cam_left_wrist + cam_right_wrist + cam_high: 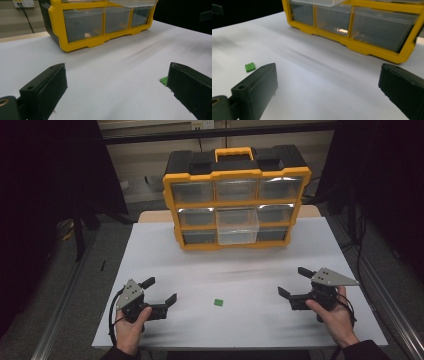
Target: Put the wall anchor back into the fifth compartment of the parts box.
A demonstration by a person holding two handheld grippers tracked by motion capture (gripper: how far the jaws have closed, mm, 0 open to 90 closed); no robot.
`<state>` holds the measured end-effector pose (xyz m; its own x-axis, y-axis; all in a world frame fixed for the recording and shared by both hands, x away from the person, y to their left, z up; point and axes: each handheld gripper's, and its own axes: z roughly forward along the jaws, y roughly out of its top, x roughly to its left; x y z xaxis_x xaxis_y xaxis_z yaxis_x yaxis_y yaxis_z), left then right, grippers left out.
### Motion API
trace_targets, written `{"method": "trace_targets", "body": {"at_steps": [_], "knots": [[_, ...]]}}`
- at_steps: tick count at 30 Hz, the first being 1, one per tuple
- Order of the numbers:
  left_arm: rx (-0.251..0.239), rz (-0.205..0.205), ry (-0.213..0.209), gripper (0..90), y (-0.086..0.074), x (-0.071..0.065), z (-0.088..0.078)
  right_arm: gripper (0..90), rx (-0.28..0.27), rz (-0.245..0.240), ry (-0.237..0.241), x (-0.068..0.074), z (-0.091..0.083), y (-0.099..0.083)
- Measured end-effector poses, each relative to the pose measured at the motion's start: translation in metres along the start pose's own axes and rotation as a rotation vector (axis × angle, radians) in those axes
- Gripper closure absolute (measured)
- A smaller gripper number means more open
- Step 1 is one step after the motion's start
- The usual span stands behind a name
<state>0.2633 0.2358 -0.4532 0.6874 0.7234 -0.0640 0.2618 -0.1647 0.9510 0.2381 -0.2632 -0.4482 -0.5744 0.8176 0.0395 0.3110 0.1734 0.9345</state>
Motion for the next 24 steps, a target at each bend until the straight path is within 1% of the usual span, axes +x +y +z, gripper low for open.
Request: {"method": "trace_targets", "body": {"at_steps": [1, 5, 7, 10, 16, 19, 20, 22, 24], "knots": [[0.001, 0.005, 0.006, 2.9, 0.000, 0.000, -0.001, 2.1, 0.003, 0.013, 0.012, 0.001, 0.002, 0.000], [0.000, 0.000, 0.008, 2.9, 0.000, -0.001, 0.000, 2.4, 0.021, 0.023, 0.044, 0.004, 0.008, 0.003], [0.006, 0.008, 0.005, 2.9, 0.001, 0.000, 0.000, 2.1, 0.030, 0.022, 0.057, 0.006, 0.012, 0.005], [-0.002, -0.001, 0.003, 2.9, 0.000, 0.000, 0.000, 2.1, 0.053, 0.020, 0.095, 0.010, 0.019, 0.010], [-0.003, 0.004, 0.002, 2.9, 0.000, 0.001, -0.001, 2.0, 0.093, -0.011, 0.131, 0.021, 0.036, 0.017], [-0.003, 0.003, 0.001, 2.9, 0.000, 0.001, 0.000, 2.8, 0.116, -0.009, 0.183, 0.025, 0.043, 0.022], [-0.003, 0.003, 0.000, 2.9, 0.000, 0.001, 0.000, 2.7, 0.120, -0.010, 0.191, 0.026, 0.046, 0.024], [-0.003, 0.003, 0.000, 2.9, 0.001, 0.001, -0.001, 2.7, 0.130, -0.028, 0.195, 0.028, 0.051, 0.027], [-0.003, 0.004, -0.001, 2.9, 0.001, 0.001, -0.001, 2.8, 0.136, -0.032, 0.204, 0.030, 0.056, 0.030]]}}
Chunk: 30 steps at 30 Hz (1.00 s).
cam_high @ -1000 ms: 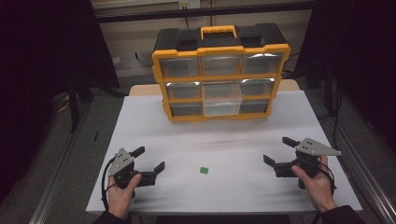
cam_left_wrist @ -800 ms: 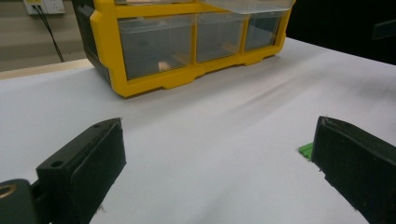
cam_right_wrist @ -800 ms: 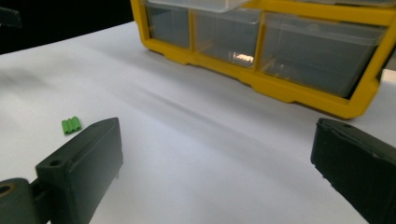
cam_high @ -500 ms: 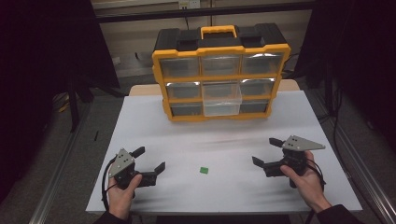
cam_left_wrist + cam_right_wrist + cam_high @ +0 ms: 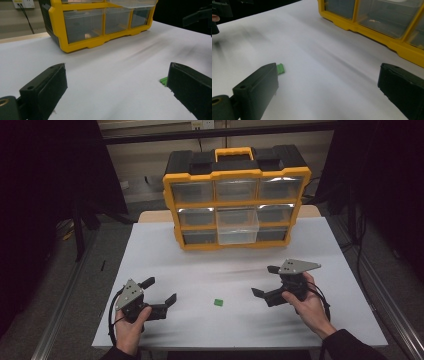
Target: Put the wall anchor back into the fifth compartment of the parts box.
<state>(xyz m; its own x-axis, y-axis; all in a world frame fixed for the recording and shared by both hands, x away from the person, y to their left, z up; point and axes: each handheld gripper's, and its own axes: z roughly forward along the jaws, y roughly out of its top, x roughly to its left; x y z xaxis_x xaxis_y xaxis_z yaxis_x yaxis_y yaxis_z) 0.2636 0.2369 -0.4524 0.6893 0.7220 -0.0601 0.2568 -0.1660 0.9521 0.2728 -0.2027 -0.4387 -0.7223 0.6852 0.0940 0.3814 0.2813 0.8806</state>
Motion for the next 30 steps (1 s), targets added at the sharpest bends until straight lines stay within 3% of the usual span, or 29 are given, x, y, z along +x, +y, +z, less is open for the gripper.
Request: {"method": "trace_targets", "body": {"at_steps": [10, 14, 23, 30], "knots": [[-0.006, -0.002, -0.006, 2.9, 0.000, 0.000, 0.001, 2.6, 0.065, -0.023, 0.067, 0.006, 0.024, 0.020], [-0.003, -0.005, -0.013, 2.9, 0.000, 0.000, 0.001, 2.6, 0.088, -0.049, 0.059, 0.010, 0.034, 0.026], [-0.006, -0.006, -0.014, 2.9, 0.000, -0.001, 0.001, 2.7, 0.174, -0.032, 0.188, 0.014, 0.061, 0.034], [-0.005, -0.001, -0.020, 2.9, 0.000, -0.001, 0.001, 2.9, 0.242, -0.058, 0.224, 0.021, 0.075, 0.043]]}}
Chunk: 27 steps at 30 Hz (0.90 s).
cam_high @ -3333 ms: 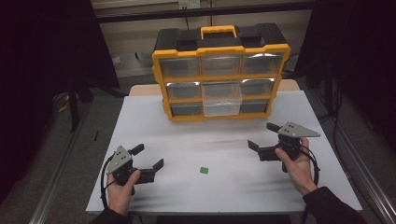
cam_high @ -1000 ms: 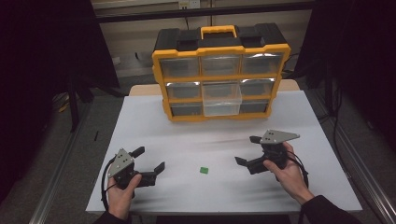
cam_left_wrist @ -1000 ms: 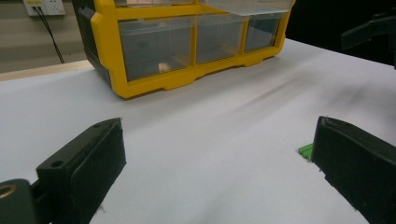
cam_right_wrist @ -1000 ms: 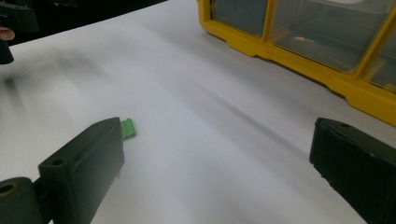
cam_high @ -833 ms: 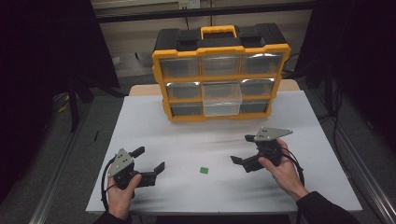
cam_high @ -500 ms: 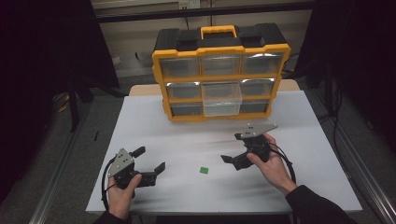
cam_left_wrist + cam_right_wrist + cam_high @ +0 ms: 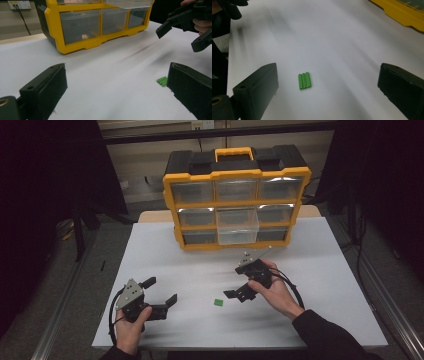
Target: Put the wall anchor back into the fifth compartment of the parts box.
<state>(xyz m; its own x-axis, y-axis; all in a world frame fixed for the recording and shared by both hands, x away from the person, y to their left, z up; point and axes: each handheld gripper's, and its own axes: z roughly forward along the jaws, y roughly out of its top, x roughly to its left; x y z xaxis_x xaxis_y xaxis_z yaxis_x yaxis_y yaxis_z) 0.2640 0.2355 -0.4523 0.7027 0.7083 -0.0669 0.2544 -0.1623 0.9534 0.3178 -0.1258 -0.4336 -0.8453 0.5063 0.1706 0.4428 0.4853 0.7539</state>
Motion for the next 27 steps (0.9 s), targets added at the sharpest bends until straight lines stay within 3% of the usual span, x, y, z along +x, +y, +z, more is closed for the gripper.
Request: {"method": "trace_targets", "body": {"at_steps": [7, 14, 21, 27], "knots": [[-0.002, 0.000, -0.002, 2.8, 0.000, 0.000, 0.000, 3.6, 0.074, -0.026, 0.047, -0.003, 0.010, 0.009], [0.000, 0.009, -0.005, 2.8, 0.000, 0.000, 0.000, 3.0, 0.154, -0.044, 0.061, -0.004, 0.021, 0.019], [0.003, 0.015, -0.005, 2.9, 0.001, 0.000, 0.000, 6.6, 0.249, -0.035, 0.091, -0.001, 0.032, 0.029], [-0.003, 0.008, -0.004, 2.8, 0.000, 0.000, 0.000, 10.3, 0.309, -0.070, 0.111, 0.001, 0.041, 0.039]]}}
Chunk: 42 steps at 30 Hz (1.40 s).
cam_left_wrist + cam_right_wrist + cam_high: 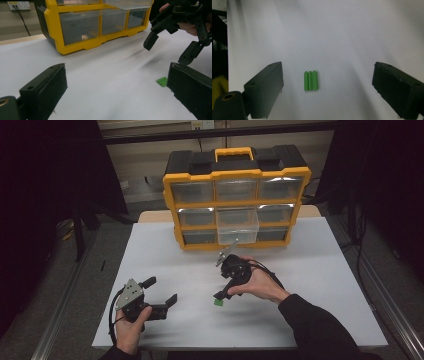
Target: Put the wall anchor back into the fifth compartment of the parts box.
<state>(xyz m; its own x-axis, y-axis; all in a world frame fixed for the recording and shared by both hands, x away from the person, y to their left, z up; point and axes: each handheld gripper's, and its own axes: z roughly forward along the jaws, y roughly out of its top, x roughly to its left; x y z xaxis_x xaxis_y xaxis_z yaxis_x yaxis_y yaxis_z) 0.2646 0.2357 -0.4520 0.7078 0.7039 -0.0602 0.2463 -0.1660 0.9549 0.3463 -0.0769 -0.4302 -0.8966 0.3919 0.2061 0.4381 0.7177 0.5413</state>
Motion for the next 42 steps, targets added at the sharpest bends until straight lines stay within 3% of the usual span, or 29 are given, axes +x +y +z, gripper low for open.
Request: {"method": "trace_targets", "body": {"at_steps": [7, 10, 12, 24, 31, 32, 33, 34, 36, 37, 42], "knots": [[0.004, 0.005, 0.000, 2.8, 0.000, 0.000, 0.000, 16.0, 0.057, -0.018, 0.002, -0.002, 0.002, 0.009], [0.003, 0.003, 0.000, 2.8, 0.000, 0.000, 0.000, 19.9, 0.083, -0.002, 0.008, -0.002, 0.003, 0.012], [0.000, 0.001, 0.000, 2.8, 0.000, 0.000, 0.000, 22.4, 0.105, -0.020, 0.003, -0.004, 0.004, 0.013], [0.003, 0.001, -0.001, 2.8, 0.000, 0.000, 0.000, 37.1, 0.214, -0.022, 0.052, -0.005, 0.013, 0.018], [0.001, -0.001, -0.002, 2.8, 0.000, 0.000, 0.000, 52.5, 0.261, -0.023, 0.066, -0.005, 0.019, 0.022], [0.002, -0.002, -0.002, 2.8, 0.000, 0.000, 0.000, 53.5, 0.250, -0.054, 0.068, -0.007, 0.021, 0.021], [0.003, 0.001, -0.003, 2.8, 0.000, 0.000, 0.000, 54.1, 0.279, -0.048, 0.069, -0.007, 0.021, 0.022], [0.002, 0.000, -0.002, 2.8, 0.000, 0.000, 0.000, 56.4, 0.273, -0.032, 0.069, -0.006, 0.023, 0.022], [0.002, 0.000, -0.002, 2.8, 0.000, 0.000, 0.000, 58.3, 0.271, -0.050, 0.077, -0.007, 0.025, 0.022], [0.003, 0.000, -0.002, 2.8, 0.000, 0.000, 0.000, 59.8, 0.294, -0.047, 0.084, -0.006, 0.025, 0.022], [0.003, 0.001, -0.002, 2.8, 0.000, 0.000, 0.000, 64.2, 0.310, -0.042, 0.094, -0.004, 0.028, 0.022]]}}
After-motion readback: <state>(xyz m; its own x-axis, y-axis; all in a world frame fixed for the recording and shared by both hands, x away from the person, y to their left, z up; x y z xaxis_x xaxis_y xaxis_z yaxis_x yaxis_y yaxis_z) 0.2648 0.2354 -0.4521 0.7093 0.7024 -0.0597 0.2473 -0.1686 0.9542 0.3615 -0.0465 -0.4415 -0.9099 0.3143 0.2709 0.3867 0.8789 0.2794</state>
